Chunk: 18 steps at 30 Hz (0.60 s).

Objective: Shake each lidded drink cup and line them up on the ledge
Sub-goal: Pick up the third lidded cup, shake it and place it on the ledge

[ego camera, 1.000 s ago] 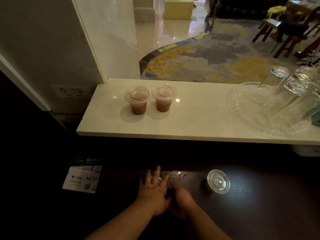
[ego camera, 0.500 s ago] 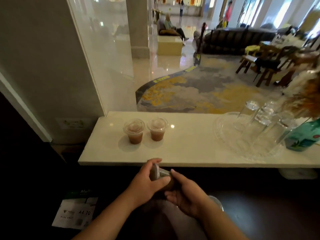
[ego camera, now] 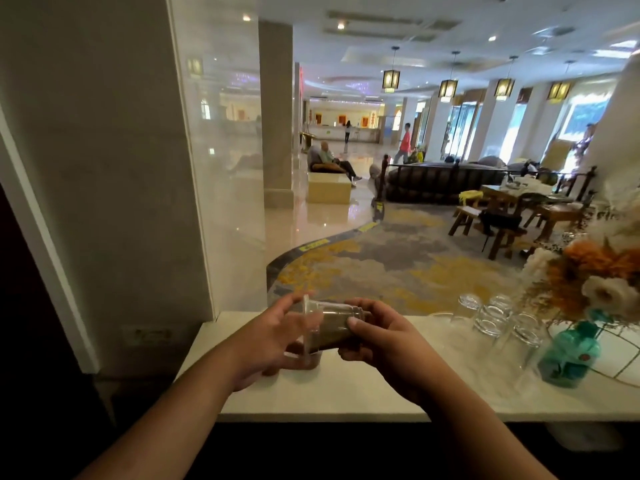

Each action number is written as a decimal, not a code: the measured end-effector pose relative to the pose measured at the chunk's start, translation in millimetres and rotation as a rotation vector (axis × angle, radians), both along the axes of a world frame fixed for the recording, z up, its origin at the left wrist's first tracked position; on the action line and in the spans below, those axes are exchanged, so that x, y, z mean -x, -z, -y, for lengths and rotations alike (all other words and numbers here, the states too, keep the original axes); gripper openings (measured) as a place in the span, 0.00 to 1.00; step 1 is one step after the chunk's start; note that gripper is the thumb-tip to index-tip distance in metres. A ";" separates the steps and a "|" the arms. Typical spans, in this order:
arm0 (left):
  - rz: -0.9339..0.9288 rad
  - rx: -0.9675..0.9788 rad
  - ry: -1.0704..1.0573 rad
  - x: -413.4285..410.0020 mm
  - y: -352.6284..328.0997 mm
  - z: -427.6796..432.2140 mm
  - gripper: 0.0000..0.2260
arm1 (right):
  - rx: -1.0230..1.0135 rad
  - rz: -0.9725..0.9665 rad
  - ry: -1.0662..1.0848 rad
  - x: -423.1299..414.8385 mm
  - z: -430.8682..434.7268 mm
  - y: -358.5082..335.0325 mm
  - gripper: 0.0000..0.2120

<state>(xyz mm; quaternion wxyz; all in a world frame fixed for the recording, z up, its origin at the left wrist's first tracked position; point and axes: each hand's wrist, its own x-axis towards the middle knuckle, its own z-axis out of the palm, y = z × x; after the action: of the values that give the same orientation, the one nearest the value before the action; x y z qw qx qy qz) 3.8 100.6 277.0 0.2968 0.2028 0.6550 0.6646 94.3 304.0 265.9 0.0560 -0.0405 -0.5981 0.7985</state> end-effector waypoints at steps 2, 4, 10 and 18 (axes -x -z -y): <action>-0.047 0.060 -0.048 -1.4 -3.5 -1.5 0.21 | 0.003 -0.029 0.014 -1.4 2.1 -1.5 0.14; -0.089 0.015 -0.041 -3.1 -3.1 -0.1 0.20 | 0.017 0.005 0.032 -2.1 4.8 -3.3 0.13; -0.003 -0.055 0.006 -8.6 -7.1 4.4 0.28 | 0.036 -0.015 -0.016 -6.6 4.3 -2.6 0.15; -0.041 -0.097 0.035 -6.1 -4.6 6.2 0.30 | 0.050 0.048 -0.028 -8.0 2.6 -4.0 0.16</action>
<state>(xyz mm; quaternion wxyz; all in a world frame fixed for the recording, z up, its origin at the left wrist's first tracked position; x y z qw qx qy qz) 9.9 94.5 281.6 0.2848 0.2419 0.6243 0.6861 102.3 301.4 269.9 0.0295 -0.0528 -0.5797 0.8126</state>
